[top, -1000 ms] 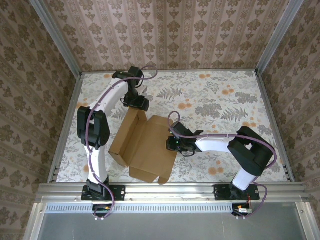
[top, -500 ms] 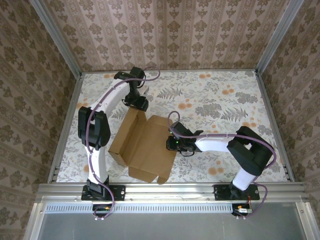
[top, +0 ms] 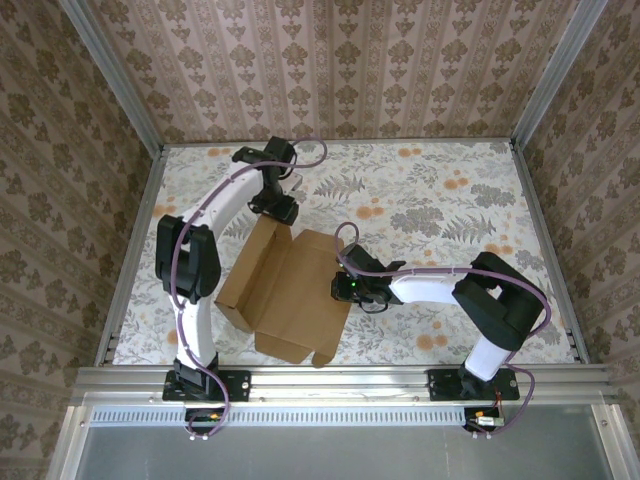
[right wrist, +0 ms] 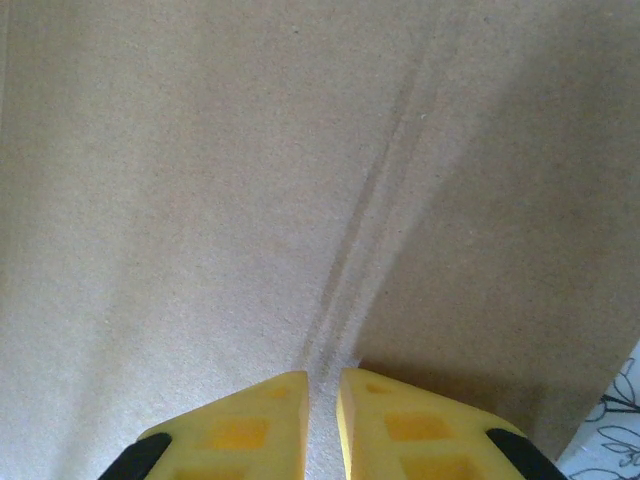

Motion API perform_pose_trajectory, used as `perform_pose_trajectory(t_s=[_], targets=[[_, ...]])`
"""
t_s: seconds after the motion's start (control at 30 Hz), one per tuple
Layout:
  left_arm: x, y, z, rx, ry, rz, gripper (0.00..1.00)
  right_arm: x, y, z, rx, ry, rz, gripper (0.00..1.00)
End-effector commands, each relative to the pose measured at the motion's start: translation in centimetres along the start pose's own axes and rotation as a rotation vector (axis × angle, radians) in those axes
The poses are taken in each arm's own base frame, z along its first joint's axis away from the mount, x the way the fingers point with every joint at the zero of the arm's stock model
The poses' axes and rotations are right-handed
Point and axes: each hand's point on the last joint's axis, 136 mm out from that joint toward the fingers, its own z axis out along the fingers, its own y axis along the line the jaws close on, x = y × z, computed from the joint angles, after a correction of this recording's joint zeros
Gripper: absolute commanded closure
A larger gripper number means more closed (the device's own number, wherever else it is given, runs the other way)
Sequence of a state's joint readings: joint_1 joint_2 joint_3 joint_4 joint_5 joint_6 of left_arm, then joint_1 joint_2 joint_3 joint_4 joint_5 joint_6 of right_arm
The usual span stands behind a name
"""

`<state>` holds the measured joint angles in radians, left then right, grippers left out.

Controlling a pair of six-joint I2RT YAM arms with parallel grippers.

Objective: Fold the paper box

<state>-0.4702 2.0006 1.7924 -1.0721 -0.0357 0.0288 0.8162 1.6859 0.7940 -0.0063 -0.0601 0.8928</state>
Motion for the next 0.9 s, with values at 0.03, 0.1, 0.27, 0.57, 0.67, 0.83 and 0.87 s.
perform_pose_trajectory(t_s=[0.03,0.1,0.27,0.57,0.67,0.83,0.87], targets=[[0.5,2.5,0.2,-0.175,0.020,0.089,0.60,3.0,-4.4,0.7,0.167,0.094,-0.002,0.80],[0.5,2.6,0.2,-0.183,0.016,0.086,0.60,3.0,-4.5,0.6,0.171,0.096,-0.004,0.81],[0.2,1.5,-0.1,-0.100,-0.006,0.039,0.59,2.9,-4.2,0.5,0.162,0.092,-0.006,0.81],[0.2,2.9,-1.2,-0.046,-0.023,-0.076,0.58,1.5,-0.8,-2.5,-0.006,0.018,-0.072,0.66],[0.8,3.8,-1.3,-0.024,-0.021,-0.126,0.58,1.1,-0.5,-4.3,-0.028,-0.016,-0.100,0.62],[1.8,5.4,-1.6,0.026,-0.051,-0.206,0.58,0.9,-0.8,-7.4,-0.070,-0.058,-0.110,0.54],[1.9,5.7,-1.6,0.040,-0.056,-0.221,0.58,0.9,-0.9,-7.7,-0.081,-0.062,-0.104,0.53]])
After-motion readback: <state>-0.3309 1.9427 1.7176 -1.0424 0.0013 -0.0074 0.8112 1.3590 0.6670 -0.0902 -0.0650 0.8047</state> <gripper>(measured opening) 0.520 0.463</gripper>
